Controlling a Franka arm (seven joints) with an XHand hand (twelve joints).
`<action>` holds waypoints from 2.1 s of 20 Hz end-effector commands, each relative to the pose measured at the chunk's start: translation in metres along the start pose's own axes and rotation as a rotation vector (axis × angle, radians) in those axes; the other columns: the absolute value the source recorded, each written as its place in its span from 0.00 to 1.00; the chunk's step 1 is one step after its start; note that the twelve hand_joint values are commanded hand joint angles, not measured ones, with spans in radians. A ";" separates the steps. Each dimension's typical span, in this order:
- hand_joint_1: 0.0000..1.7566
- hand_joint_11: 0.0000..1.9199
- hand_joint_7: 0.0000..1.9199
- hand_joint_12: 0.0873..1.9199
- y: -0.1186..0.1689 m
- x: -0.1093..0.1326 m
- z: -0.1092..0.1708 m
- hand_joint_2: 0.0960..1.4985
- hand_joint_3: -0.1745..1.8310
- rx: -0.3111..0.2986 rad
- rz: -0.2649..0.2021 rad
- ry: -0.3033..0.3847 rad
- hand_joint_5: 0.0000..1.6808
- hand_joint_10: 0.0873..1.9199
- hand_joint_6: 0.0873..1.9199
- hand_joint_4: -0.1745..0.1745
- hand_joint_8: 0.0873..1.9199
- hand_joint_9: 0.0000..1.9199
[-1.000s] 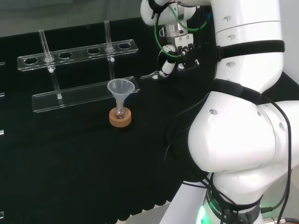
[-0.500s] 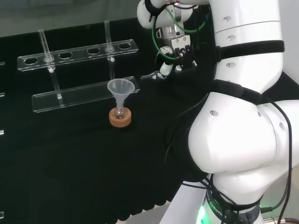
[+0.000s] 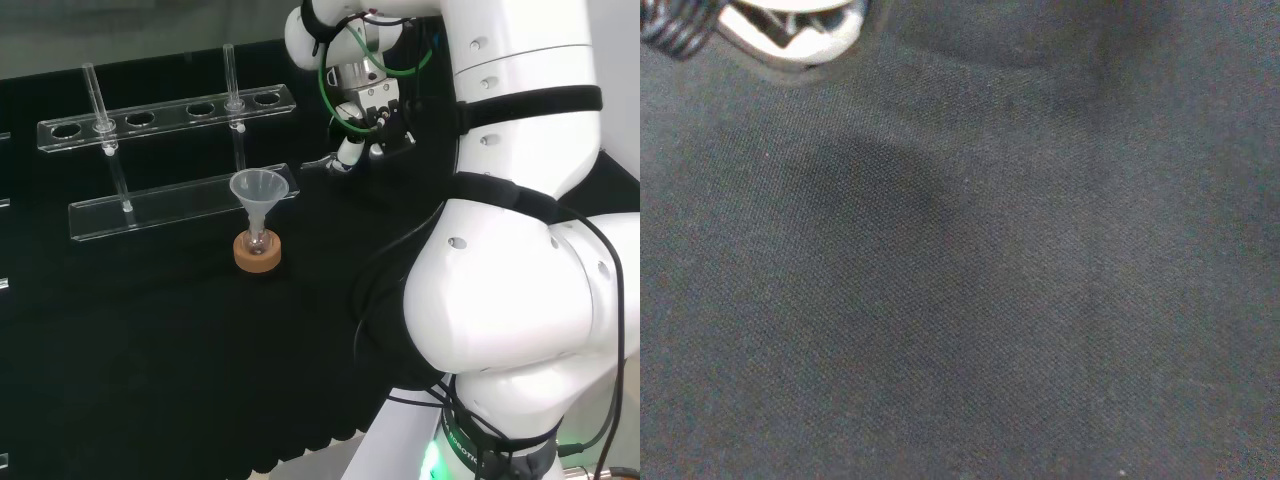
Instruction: Pick up the weighing funnel.
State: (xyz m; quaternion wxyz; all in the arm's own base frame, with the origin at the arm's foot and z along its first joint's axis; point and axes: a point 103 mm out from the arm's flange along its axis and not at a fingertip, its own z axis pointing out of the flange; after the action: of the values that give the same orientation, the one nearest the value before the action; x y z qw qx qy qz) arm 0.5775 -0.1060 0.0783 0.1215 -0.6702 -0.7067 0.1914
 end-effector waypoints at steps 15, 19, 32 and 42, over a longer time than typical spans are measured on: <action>0.51 0.23 0.19 0.66 0.010 -0.002 0.003 0.37 0.36 -0.024 0.002 -0.004 0.35 0.28 0.26 0.42 0.35 0.33; 0.51 0.23 0.20 0.66 0.010 -0.002 0.003 0.37 0.36 -0.028 -0.001 -0.008 0.37 0.28 0.27 0.43 0.35 0.34; 0.51 0.24 0.20 0.66 0.015 0.000 0.004 0.38 0.37 -0.021 -0.007 -0.005 0.38 0.27 0.31 0.45 0.35 0.34; 0.51 0.24 0.20 0.66 0.018 -0.002 0.006 0.38 0.37 -0.014 -0.001 -0.006 0.38 0.27 0.32 0.45 0.35 0.34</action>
State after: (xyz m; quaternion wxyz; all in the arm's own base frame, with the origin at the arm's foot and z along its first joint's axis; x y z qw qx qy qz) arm 0.5909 -0.1074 0.0653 0.1155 -0.6696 -0.7094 0.1872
